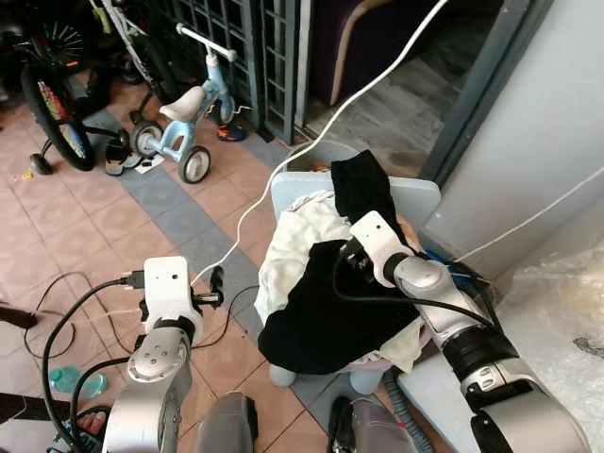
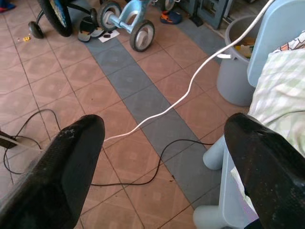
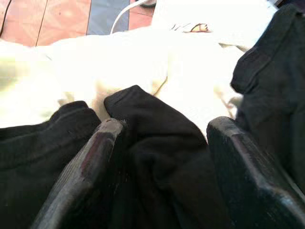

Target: Clothes washing

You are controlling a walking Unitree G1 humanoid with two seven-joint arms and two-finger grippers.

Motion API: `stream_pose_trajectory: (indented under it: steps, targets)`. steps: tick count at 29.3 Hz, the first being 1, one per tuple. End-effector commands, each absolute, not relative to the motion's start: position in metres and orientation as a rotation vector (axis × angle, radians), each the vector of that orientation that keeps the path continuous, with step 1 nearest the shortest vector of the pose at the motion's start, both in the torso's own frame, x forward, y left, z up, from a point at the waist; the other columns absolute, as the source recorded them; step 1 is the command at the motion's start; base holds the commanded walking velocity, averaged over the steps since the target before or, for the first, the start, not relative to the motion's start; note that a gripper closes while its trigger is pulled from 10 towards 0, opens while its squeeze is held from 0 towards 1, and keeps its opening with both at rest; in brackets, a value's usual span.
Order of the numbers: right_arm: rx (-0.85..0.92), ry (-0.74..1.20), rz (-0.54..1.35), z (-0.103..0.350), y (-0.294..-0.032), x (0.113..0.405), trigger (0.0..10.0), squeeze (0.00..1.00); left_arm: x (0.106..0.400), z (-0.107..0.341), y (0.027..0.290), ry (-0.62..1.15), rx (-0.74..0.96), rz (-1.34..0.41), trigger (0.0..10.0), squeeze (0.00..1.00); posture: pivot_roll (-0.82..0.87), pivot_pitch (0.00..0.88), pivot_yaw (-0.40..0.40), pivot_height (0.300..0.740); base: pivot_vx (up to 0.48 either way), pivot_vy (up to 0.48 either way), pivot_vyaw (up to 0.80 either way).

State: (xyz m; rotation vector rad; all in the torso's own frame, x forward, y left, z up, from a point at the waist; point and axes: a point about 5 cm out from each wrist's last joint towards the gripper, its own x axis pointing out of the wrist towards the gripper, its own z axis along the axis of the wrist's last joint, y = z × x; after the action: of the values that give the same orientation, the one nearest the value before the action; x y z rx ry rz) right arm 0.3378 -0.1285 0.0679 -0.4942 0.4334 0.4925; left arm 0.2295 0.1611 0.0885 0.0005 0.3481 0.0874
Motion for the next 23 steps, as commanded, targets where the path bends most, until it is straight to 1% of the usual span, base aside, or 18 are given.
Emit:
stream_pose_trajectory:
  steps: [1, 2, 3, 5, 6, 8, 9, 10, 14, 23]
  targets:
    - [-0.517, 0.511, 0.461, 0.058, -0.139, 0.335, 10.0, 0.00, 0.229, 0.093, 0.158, 0.342, 0.001, 0.058, 10.0, 0.00, 0.14, 0.200, -0.008, 0.728, 0.000, 0.000, 0.00]
    - [-0.540, 0.571, 0.493, 0.049, -0.142, 0.330, 10.0, 0.00, 0.229, 0.093, 0.157, 0.350, 0.005, 0.042, 10.0, 0.00, 0.14, 0.201, -0.007, 0.728, 0.000, 0.000, 0.00]
    - [-0.549, 0.590, 0.506, 0.046, -0.143, 0.329, 10.0, 0.00, 0.228, 0.093, 0.157, 0.354, 0.006, 0.037, 10.0, 0.00, 0.14, 0.201, -0.007, 0.728, 0.000, 0.000, 0.00]
    - [-0.634, 0.607, 0.529, 0.041, -0.149, 0.327, 10.0, 0.00, 0.228, 0.092, 0.157, 0.364, 0.013, 0.030, 10.0, 0.00, 0.13, 0.200, -0.006, 0.728, 0.000, 0.000, 0.00]
    - [-0.715, 0.615, 0.560, 0.037, -0.155, 0.324, 10.0, 0.00, 0.229, 0.092, 0.155, 0.370, 0.013, 0.023, 10.0, 0.00, 0.13, 0.199, -0.005, 0.728, 0.000, 0.000, 0.00]
    - [-0.734, 0.619, 0.570, 0.035, -0.157, 0.323, 10.0, 0.00, 0.229, 0.092, 0.155, 0.371, 0.011, 0.020, 10.0, 0.00, 0.13, 0.199, -0.005, 0.728, 0.000, 0.000, 0.00]
    - [-0.748, 0.625, 0.583, 0.034, -0.158, 0.322, 2.8, 0.00, 0.230, 0.092, 0.153, 0.373, 0.010, 0.013, 10.0, 0.00, 0.12, 0.197, -0.006, 0.728, 0.000, 0.000, 0.00]
    - [-0.756, 0.629, 0.590, 0.033, -0.159, 0.322, 0.0, 0.00, 0.231, 0.092, 0.152, 0.374, 0.010, 0.008, 10.0, 0.00, 0.12, 0.195, -0.006, 0.728, 0.000, 0.000, 0.00]
    - [-0.766, 0.669, 0.622, 0.029, -0.167, 0.318, 0.0, 0.00, 0.234, 0.093, 0.148, 0.368, 0.013, -0.019, 10.0, 0.00, 0.11, 0.183, -0.010, 0.728, 0.000, 0.000, 0.00]
    - [-0.766, 0.696, 0.690, 0.022, -0.165, 0.312, 0.0, 0.00, 0.242, 0.090, 0.144, 0.376, 0.019, -0.033, 10.0, 0.00, 0.10, 0.153, -0.021, 0.728, 0.000, 0.000, 0.00]
